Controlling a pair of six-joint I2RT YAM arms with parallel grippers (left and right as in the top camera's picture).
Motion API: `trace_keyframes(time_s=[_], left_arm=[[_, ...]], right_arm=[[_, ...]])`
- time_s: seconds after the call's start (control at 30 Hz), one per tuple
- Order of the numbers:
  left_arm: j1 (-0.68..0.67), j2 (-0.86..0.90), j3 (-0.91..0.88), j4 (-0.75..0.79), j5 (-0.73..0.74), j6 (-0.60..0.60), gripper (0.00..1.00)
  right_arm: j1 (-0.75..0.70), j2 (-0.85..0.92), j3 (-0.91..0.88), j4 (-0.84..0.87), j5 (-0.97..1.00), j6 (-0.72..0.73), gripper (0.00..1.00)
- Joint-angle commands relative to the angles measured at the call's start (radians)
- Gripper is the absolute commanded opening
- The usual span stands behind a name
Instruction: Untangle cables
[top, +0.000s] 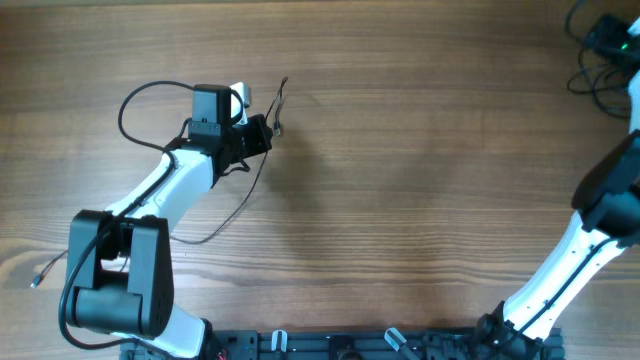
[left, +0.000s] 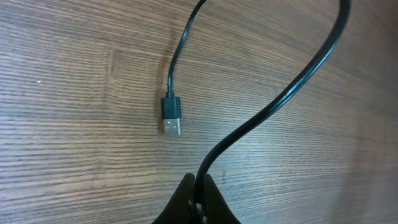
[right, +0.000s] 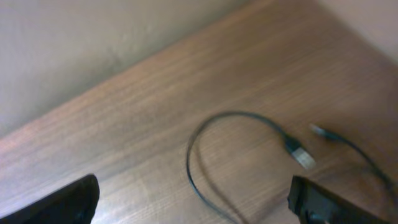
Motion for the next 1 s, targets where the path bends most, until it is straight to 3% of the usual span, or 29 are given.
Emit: trace_keyframes(time_s=[0.0,0.03,0.1,0.2,0.23,0.33,0.37,0.43,0.47,0.6,0.7,0.8,0.9,0.97], left_arm=[[-0.048,-0.007,-0.001,0.071,0.069,-0.006,0.04],[-0.064,-0.007,-0.001,0.125,0.098,-0.008,0.04],[-0.111,-0.007,-0.001,0.360,0.131,-0.134,0.04],[-0.172,-0.007,-0.001,0.834,0.161,-0.295,0.04],[-0.191,-0.007,-0.001,0.989,0.161,-0.328,0.04],[-0.236,-0.008,-0.001,1.250,0.161,-0.367,0.04],[-0.240,-0.008,-0.001,1.411,0.161,-0.436,0.04],[-0.237,-0.008,0.001,1.670,0.149,-0.458,0.04],[-0.228,-0.012,0.012,1.733,0.136,-0.471,0.04],[-0.192,-0.020,0.122,1.607,0.034,-0.473,0.04],[-0.188,-0.020,0.294,1.317,0.019,-0.447,0.04],[-0.218,-0.020,0.508,0.978,0.078,-0.286,0.04],[-0.246,-0.020,0.523,0.706,0.188,-0.139,0.04],[-0.265,-0.020,0.523,0.357,0.209,0.066,0.04]], right_arm=[[-0.004,-0.239,0.052,-0.130,0.148,0.154,1.00],[0.000,-0.301,0.052,-0.208,0.157,0.200,1.00],[0.019,-0.398,0.052,-0.376,0.154,0.294,1.00],[0.053,-0.483,0.052,-0.594,0.100,0.349,1.00],[0.063,-0.494,0.052,-0.642,0.033,0.333,1.00],[0.112,-0.495,0.045,-0.731,-0.207,0.155,1.00],[0.141,-0.495,0.039,-0.755,-0.209,0.130,1.00],[0.174,-0.495,0.039,-0.767,-0.210,0.108,1.00],[0.195,-0.495,0.039,-0.767,-0.210,0.106,1.00],[0.243,-0.495,0.039,-0.774,-0.211,0.106,1.00],[0.258,-0.495,0.039,-0.778,-0.211,0.106,1.00],[0.259,-0.495,0.039,-0.778,-0.222,0.106,1.00],[0.259,-0.495,0.037,-0.778,-0.225,0.074,1.00],[0.262,-0.493,0.034,-0.794,-0.238,0.069,1.00]])
